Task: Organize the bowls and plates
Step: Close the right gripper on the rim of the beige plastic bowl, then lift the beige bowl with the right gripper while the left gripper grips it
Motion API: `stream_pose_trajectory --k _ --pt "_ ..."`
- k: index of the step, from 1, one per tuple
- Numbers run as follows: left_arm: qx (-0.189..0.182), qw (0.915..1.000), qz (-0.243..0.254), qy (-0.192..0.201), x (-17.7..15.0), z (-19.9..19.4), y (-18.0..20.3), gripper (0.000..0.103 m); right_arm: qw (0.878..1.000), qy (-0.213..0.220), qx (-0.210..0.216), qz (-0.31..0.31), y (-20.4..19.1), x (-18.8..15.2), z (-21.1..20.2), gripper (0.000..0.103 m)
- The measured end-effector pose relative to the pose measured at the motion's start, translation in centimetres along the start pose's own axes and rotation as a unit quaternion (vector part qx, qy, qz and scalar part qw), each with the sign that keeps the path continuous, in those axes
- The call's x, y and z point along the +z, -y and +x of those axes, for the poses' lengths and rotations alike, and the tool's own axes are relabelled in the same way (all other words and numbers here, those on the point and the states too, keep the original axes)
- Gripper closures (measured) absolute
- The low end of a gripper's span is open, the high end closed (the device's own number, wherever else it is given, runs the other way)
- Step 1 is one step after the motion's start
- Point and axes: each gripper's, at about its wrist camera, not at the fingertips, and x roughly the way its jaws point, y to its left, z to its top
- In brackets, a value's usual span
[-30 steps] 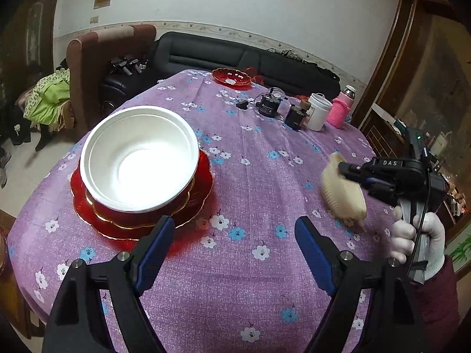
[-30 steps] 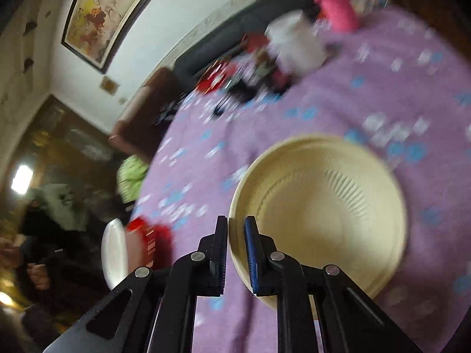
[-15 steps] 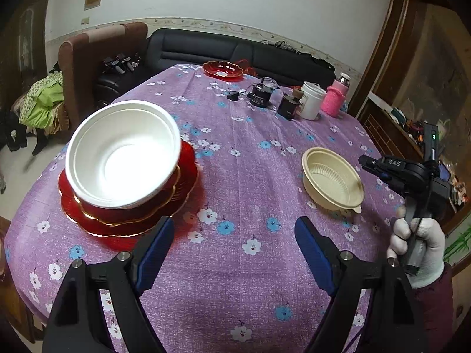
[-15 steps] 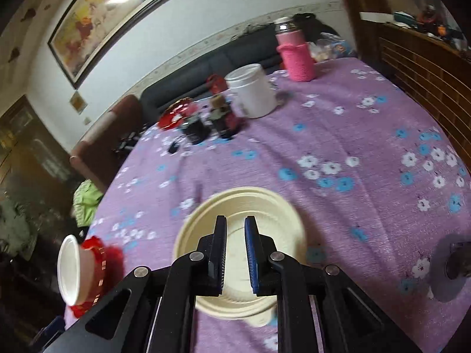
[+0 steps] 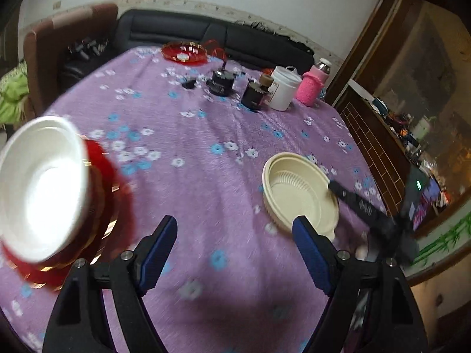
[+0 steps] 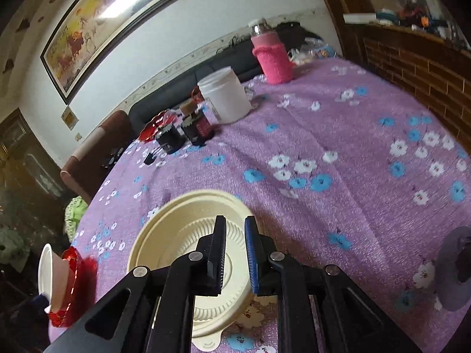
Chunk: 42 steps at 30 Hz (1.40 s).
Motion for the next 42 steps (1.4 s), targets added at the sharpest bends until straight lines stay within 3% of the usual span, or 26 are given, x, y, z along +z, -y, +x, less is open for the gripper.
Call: stream_pose_trajectory --k 8,13,19,24,29,33,34,36,38,39,42 --pt "0.012 0.9991 0.008 -0.039 3.1 7.4 3.1 0.023 1.0 -0.008 0.008 0.007 0.5 -0.1 0.2 0.086" --pt "0.024 0.9973 0.012 -0.069 3.0 10.3 3.8 0.023 1.0 -0.007 -0.001 0.009 0.6 -0.2 0.2 0.066" --pt "0.025 0.9943 0.024 -0.101 2.3 12.8 4.7 0.031 1.0 -0.007 -0.013 -0.003 0.2 -0.4 0.3 0.066" --pt "0.018 0.9937 0.024 -0.108 1.9 13.1 4.7 0.037 1.0 0.01 0.005 0.015 0.6 -0.4 -0.4 0.066" --pt "0.022 0.994 0.026 -0.104 2.0 13.0 4.8 0.037 0.997 0.043 -0.062 0.001 0.4 -0.3 -1.2 0.05" --pt "0.032 0.9937 0.039 -0.101 1.9 13.2 5.2 0.037 0.997 0.023 -0.076 -0.001 0.7 -0.3 -0.4 0.05" --pt "0.036 0.9934 0.044 -0.099 1.9 13.3 5.4 0.041 0.997 0.011 -0.072 0.002 0.8 -0.4 0.0 0.05" --pt "0.044 0.9921 0.061 -0.1 1.9 13.6 5.8 0.06 0.998 -0.016 -0.054 0.009 1.1 -0.5 0.9 0.05" --pt "0.04 0.991 0.068 -0.108 1.7 14.0 6.0 0.084 0.999 -0.031 -0.037 0.016 1.3 -0.8 1.4 0.064" --pt "0.04 0.9909 0.069 -0.108 1.7 14.0 6.0 0.084 0.999 -0.04 -0.028 0.019 1.3 -1.0 1.7 0.084" --pt "0.058 0.9912 0.081 -0.087 1.7 13.1 6.0 0.084 0.998 -0.056 -0.008 0.024 1.4 -1.3 2.2 0.087"
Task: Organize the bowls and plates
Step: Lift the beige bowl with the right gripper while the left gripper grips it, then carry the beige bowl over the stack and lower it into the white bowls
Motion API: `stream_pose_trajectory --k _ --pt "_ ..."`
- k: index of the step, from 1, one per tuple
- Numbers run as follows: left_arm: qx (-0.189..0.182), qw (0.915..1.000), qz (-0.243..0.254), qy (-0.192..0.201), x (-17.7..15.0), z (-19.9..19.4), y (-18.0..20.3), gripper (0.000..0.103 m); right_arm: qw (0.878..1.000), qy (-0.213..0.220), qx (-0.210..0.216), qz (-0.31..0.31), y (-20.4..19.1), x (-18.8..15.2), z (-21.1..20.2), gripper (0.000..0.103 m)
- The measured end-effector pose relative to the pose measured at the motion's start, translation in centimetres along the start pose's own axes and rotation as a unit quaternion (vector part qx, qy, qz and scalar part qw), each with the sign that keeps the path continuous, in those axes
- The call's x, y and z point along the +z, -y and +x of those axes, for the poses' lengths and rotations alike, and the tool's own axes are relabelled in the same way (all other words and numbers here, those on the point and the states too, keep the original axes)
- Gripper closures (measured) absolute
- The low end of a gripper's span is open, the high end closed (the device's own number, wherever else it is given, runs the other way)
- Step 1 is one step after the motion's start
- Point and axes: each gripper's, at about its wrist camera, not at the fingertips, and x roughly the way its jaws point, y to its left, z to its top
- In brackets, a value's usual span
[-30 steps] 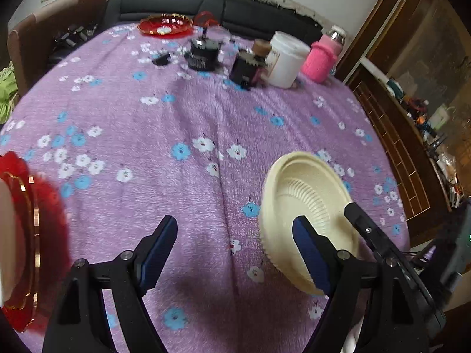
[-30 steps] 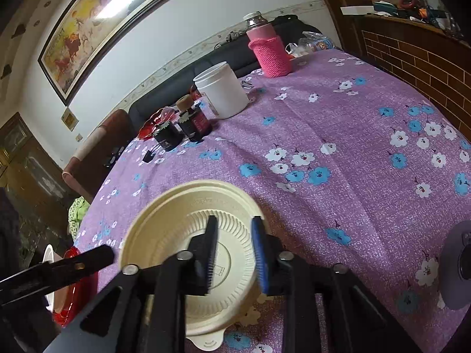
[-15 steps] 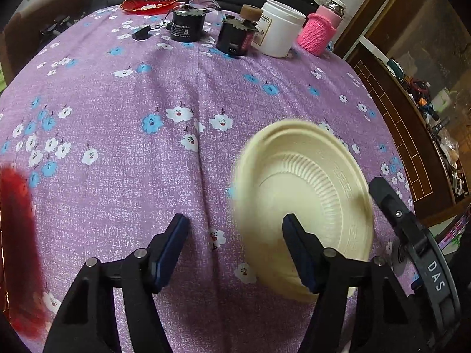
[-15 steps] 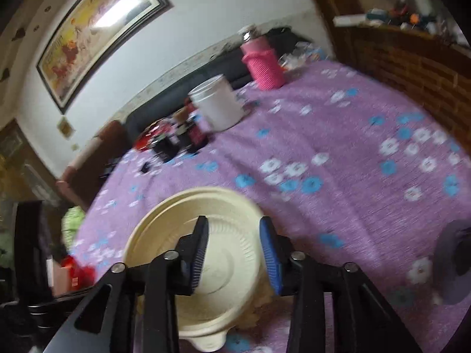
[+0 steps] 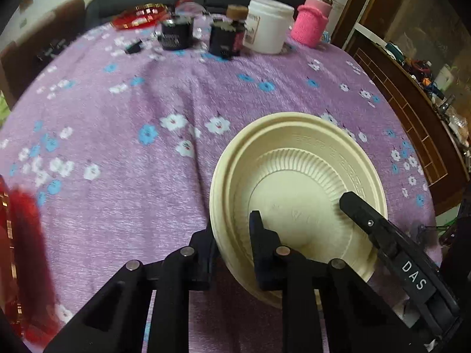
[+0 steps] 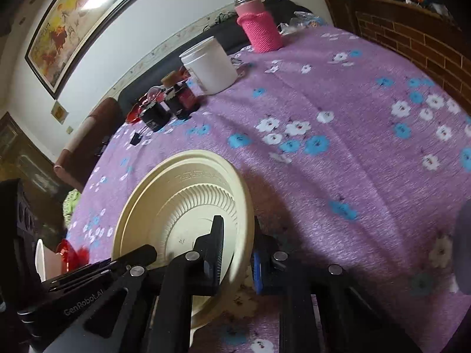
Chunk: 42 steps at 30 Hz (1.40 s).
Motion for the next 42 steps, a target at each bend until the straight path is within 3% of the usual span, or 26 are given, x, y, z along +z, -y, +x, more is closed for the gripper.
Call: stream_pose_trajectory --k 5,13,20,30,35,42 --pt "0.034 0.9979 0.021 0.05 -0.7 -3.2 -0.1 0.084 0.999 0.015 0.044 -0.012 -1.0 -0.4 -0.8 0.088" --pt "0.087 0.988 0.038 0.121 -2.7 -8.9 -1.6 0.083 0.99 0.016 0.134 -0.031 -4.3 -1.3 -1.9 0.087" --pt "0.115 0.9807 0.014 0.157 -4.1 -13.5 -5.7 0.083 0.985 0.009 0.162 -0.058 -9.5 -2.5 -2.7 0.087" --pt "0.146 0.97 -0.086 0.174 -6.4 -19.2 -16.3 0.083 0.971 -0.025 0.187 -0.146 -21.9 -4.6 -2.1 0.086" --pt "0.157 0.9632 -0.149 0.159 -7.8 -19.4 -22.1 0.083 0.963 -0.058 0.18 -0.192 -27.9 -6.7 0.2 0.086" --pt "0.167 0.9584 -0.194 0.126 -9.7 -17.8 -26.1 0.083 0.957 -0.085 0.158 -0.226 -31.6 -9.1 3.1 0.086"
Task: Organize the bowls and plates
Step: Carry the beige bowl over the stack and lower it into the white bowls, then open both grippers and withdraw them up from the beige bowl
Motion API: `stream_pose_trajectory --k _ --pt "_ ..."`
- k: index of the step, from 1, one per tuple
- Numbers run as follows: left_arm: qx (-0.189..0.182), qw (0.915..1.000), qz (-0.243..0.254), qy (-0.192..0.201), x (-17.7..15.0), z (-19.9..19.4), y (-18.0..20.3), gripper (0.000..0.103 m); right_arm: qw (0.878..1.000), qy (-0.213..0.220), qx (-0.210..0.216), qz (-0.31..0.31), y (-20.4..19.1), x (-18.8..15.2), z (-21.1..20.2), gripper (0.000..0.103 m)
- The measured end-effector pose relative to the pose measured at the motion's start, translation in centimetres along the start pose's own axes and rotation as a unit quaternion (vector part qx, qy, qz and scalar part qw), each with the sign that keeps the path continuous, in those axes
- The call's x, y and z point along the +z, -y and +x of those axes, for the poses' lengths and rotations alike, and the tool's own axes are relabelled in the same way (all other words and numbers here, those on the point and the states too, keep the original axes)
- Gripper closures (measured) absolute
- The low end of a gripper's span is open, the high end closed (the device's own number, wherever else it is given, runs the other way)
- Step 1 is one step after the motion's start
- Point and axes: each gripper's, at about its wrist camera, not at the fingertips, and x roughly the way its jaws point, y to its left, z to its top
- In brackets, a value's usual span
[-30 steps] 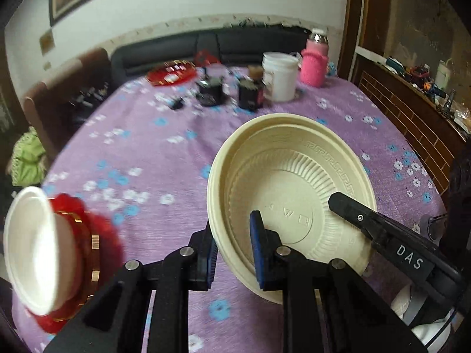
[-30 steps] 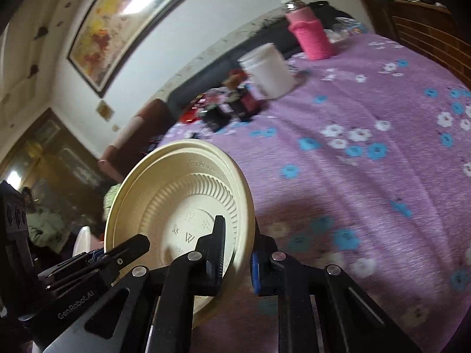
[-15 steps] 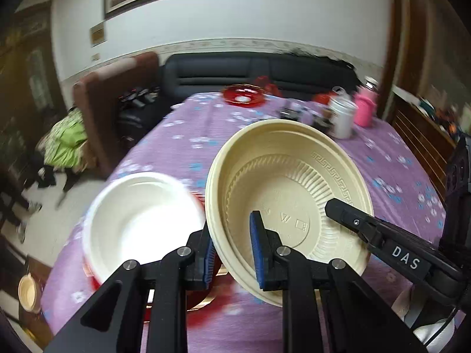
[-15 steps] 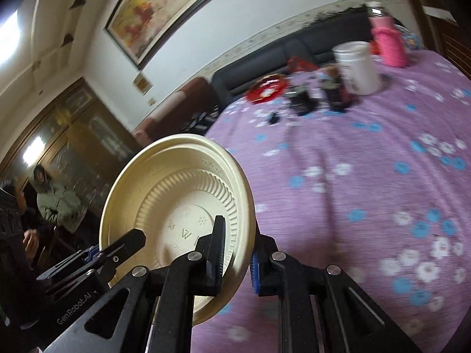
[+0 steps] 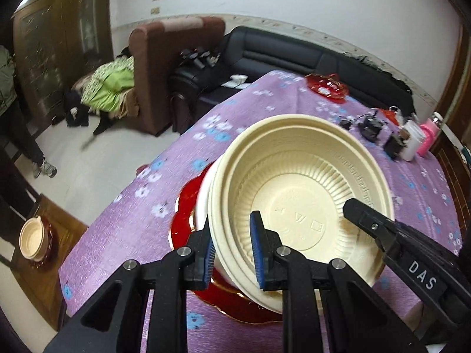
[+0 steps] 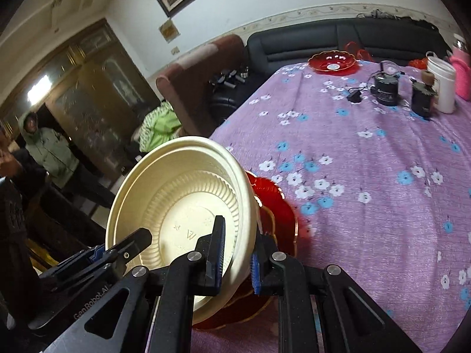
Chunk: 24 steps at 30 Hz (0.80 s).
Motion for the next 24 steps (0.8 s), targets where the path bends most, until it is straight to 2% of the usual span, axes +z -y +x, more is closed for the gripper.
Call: stream_pose_trajectory --k 3,5,6,8,10,15,17,19,24 --pt "0.012 0.9999 0.0 0.001 -0.1 0.4 -0.2 0.079 1.0 -0.004 -0.015 -0.016 -0.7 -0.3 1.0 0.085" --pt "0.01 0.9999 -0.004 0.0 -0.1 0.1 -0.5 0.062 0.999 -0.005 -0.034 -0.028 -1.2 -0.5 1.3 0.085" --pt "0.008 0.9999 -0.008 0.004 0.0 0.0 -0.7 0.059 0.999 -0.004 -0.04 -0.033 -1.3 -0.5 1.3 0.083" --pt "0.018 0.9995 -0.009 0.023 0.0 -0.8 -0.9 0.054 0.998 0.006 -0.047 -0.04 -1.4 -0.6 1.1 0.074" --pt "0.024 0.999 -0.006 0.037 -0.1 -1.4 -1.0 0.05 0.998 0.019 -0.048 -0.041 -1.5 -0.6 0.8 0.058" --pt "0.014 0.9983 -0.018 0.054 -0.9 -2.9 -1.8 0.045 0.993 0.088 -0.06 -0.045 -2.0 -1.0 -2.4 0.04" --pt "0.009 0.9981 -0.02 0.057 -1.6 -3.7 -1.8 0.039 0.991 0.112 -0.063 -0.036 -2.0 -1.1 -4.0 0.039" --pt "-0.006 0.9979 -0.025 0.06 -2.3 -4.5 -1.9 0.038 0.988 0.131 -0.07 -0.032 -2.0 -0.9 -5.2 0.037" --pt "-0.043 0.996 -0.03 0.072 -3.8 -7.3 -0.8 0.036 0.986 0.141 -0.09 -0.018 -1.4 1.6 -7.0 0.037"
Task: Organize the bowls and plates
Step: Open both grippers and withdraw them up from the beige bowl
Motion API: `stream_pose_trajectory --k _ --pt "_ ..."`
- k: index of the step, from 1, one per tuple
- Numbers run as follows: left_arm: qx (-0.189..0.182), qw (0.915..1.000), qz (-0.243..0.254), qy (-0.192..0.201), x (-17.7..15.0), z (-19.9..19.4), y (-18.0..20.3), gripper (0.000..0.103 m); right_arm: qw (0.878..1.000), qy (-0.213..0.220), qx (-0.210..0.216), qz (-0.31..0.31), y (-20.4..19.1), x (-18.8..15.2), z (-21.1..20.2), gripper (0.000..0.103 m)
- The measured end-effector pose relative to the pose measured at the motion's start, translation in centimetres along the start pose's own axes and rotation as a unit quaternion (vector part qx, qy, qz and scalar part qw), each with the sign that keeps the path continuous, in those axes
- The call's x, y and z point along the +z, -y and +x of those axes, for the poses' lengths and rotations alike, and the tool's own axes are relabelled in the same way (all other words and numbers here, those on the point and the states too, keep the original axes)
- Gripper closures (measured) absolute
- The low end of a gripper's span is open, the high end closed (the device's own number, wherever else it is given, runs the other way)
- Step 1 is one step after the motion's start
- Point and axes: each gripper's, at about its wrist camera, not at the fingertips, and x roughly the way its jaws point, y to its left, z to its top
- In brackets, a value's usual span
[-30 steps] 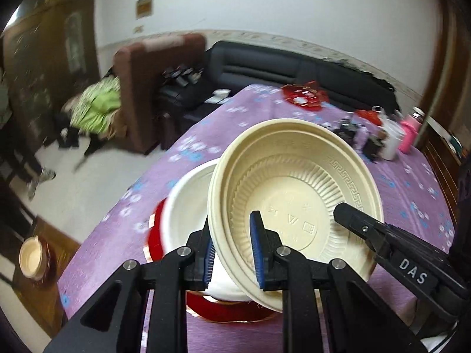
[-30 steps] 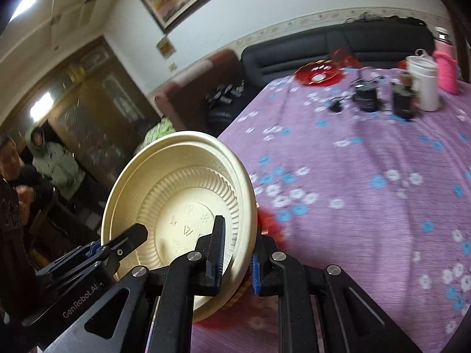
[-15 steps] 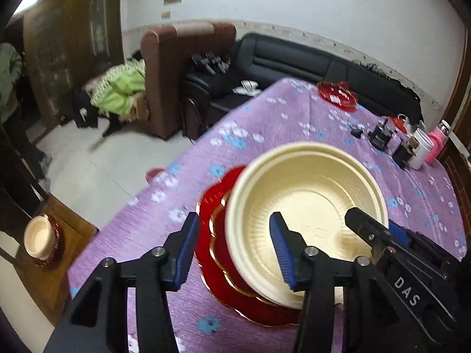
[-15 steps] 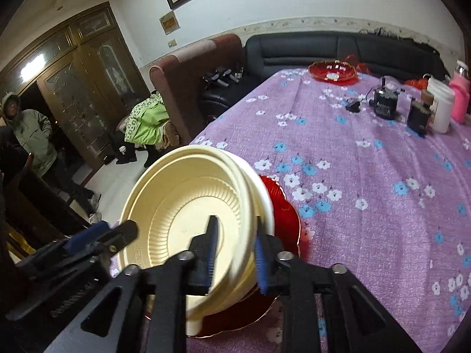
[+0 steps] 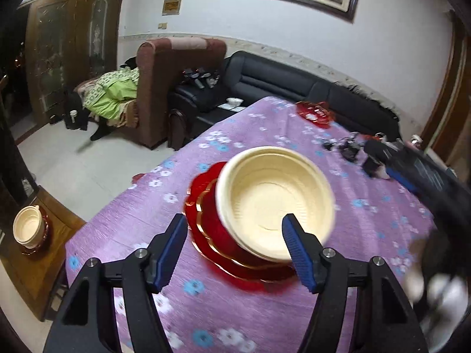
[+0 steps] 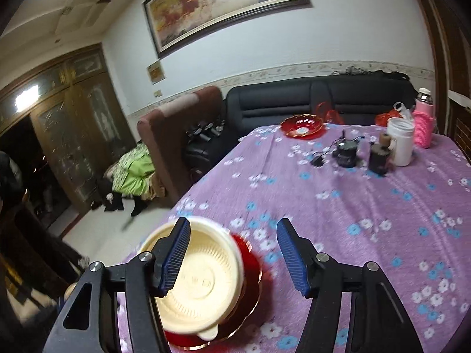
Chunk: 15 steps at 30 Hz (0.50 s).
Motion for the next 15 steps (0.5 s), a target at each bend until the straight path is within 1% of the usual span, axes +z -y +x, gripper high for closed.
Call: stream_pose_trajectory --k 1,3,4,5,6,8,10,12,15 --pt "-0.007 1.0 0.002 0.002 -0.1 -0.5 0.5 0.034 1.0 -0.004 -0.013 0.005 0.3 1.0 0.0 0.037" --pt "-0.022 0.9996 0.016 0.011 -0.5 -1.5 1.9 0.034 1.0 -0.013 -0.022 0.016 1.1 2.6 0.4 0.037" --pt "-0.025 0.9993 0.025 0.014 -0.6 -1.9 2.5 0.032 0.999 -0.018 -0.029 0.017 1.4 3.1 0.6 0.036" --pt "-0.029 0.999 0.031 0.015 -0.8 -2.1 3.1 0.031 0.998 -0.032 -0.045 0.01 1.6 3.7 1.1 0.036" --pt "-0.035 0.9985 0.037 0.017 -1.1 -2.4 3.7 0.031 0.998 -0.043 -0.052 0.008 1.9 4.1 1.5 0.036" --pt "-0.046 0.9976 0.048 0.022 -1.7 -2.9 4.7 0.03 0.997 -0.048 -0.054 0.025 3.2 4.7 1.7 0.036" --pt "-0.052 0.997 0.054 0.017 -2.2 -2.9 5.4 0.03 0.995 -0.057 -0.069 0.033 4.0 4.9 1.6 0.036" --pt "-0.059 0.9965 0.058 0.01 -2.5 -2.9 6.1 0.03 0.994 -0.064 -0.072 0.043 4.9 5.3 1.7 0.036" --pt "-0.069 0.9955 0.064 0.005 -3.2 -3.4 6.8 0.03 0.99 -0.093 -0.082 0.062 6.6 7.0 2.5 0.036"
